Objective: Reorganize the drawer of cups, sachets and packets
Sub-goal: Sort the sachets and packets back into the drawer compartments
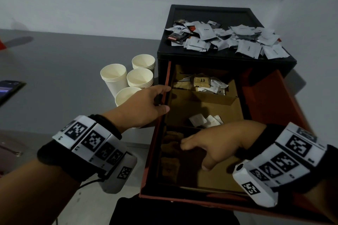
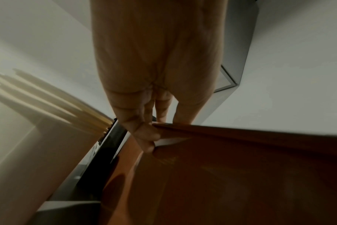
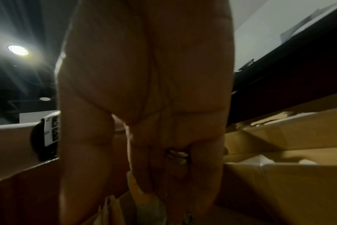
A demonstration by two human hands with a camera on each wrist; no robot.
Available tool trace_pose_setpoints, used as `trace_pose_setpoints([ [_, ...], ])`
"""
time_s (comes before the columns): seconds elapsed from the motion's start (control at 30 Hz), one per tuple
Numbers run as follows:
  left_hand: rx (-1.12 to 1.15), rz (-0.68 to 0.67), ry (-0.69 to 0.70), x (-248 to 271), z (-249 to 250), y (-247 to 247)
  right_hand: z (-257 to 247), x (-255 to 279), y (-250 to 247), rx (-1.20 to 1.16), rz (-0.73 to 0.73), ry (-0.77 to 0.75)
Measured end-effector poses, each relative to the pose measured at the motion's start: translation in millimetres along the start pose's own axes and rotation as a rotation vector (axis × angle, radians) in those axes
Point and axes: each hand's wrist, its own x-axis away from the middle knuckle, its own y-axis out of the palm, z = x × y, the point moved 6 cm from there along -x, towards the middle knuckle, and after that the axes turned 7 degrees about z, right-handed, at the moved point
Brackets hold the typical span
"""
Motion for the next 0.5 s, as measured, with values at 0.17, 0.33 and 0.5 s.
trace_pose_setpoints([
  [0.17,0.0,0.002,0.007,0.3,0.5,0.0,4.7,-1.1,18.0,0.038,-0.139,0.064],
  [0.33,-0.001,-0.004,0.004,-0.1,0.0,0.7,4.6,-4.2,15.8,0.004,-0.103,0.081],
  [0.5,0.014,-0.007,0.003,-0.3,0.3,0.9,3.9,-4.3,18.5,0.023,-0.154,0.086],
])
